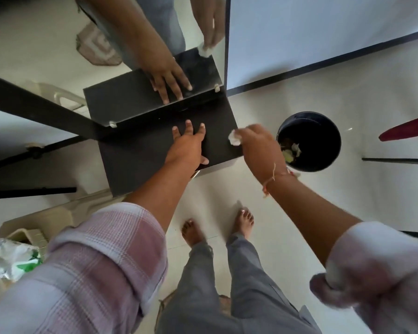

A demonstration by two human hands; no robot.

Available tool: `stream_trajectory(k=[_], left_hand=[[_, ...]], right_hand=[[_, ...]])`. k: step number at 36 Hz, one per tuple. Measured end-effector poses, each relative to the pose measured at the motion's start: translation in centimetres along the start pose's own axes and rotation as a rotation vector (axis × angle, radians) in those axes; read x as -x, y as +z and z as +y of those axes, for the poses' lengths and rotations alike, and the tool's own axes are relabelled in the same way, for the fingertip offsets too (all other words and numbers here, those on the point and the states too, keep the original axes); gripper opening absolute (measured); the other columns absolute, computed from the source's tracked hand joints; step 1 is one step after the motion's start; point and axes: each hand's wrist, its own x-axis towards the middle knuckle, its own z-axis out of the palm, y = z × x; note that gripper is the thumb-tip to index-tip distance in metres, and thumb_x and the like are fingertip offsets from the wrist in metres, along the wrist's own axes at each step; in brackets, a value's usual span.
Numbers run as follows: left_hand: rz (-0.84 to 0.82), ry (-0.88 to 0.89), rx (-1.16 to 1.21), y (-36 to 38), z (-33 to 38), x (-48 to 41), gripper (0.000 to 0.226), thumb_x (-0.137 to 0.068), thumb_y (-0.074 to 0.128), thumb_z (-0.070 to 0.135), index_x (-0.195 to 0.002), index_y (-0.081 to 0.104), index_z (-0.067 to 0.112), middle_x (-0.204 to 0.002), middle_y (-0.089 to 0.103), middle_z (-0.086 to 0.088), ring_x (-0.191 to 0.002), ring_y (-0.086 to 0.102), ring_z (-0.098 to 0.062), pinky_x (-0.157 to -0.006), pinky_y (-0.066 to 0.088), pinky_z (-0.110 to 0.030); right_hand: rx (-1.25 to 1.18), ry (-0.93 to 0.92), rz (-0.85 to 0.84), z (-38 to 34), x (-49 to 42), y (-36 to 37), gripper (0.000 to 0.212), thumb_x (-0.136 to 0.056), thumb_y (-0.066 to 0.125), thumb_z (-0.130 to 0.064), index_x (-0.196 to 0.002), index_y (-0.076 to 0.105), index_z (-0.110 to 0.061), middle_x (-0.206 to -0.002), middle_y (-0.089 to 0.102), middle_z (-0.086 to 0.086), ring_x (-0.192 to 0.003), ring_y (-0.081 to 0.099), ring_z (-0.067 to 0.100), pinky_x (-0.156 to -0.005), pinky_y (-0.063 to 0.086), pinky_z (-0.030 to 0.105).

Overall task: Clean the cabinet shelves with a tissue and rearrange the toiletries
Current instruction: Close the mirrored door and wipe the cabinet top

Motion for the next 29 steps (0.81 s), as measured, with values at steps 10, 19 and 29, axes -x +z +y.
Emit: stream_trajectory(k=[10, 19, 29], left_hand=[[0.002, 0.020, 0.015, 0.1, -0.2, 0.1, 0.104, -0.082, 0.075, 0.031, -0.155, 0.002, 0.030, -0.163, -0.008, -0.007, -0.146, -0.007, -0.045, -0.110, 0.032, -0.056], [0.024, 0.026, 0.007, 0.6, -0.4, -0.1, 0.103, -0.083, 0.075, 0.031, -0.155, 0.002, 0.030, -0.163, -0.008, -0.007, -0.146, -0.007, -0.044, -0.107, 0.036, -0.057], [0.064, 0.031, -0.009, 1.2, 0.0, 0.7, 0.093, -0.085, 0.072, 0.032, -0.155, 0.010, 0.030, -0.163, -0.001, -0.007, -0.147, -0.001, -0.042, -0.109, 0.036, -0.053]], right_hand=[[0.124, 0.087, -0.112, 0.5, -1.2, 2.9, 0.035, -0.090, 0.044, -0.001, -0.118, 0.064, -0.009, -0.118, 0.059, 0.012, -0.109, 0.054, 0.031, -0.088, 0.048, 0.041], [0.087, -0.012, -0.077, -1.5, 5.5, 5.4, 0.030, -0.086, 0.059, -0.001, -0.112, 0.071, -0.007, -0.111, 0.068, 0.010, -0.096, 0.060, 0.033, -0.073, 0.057, 0.039], [-0.274, 0.477, -0.076, -2.0, 9.7, 7.7, 0.028, -0.092, 0.054, -0.008, -0.113, 0.068, -0.021, -0.107, 0.070, 0.003, -0.095, 0.064, 0.021, -0.083, 0.051, 0.029]])
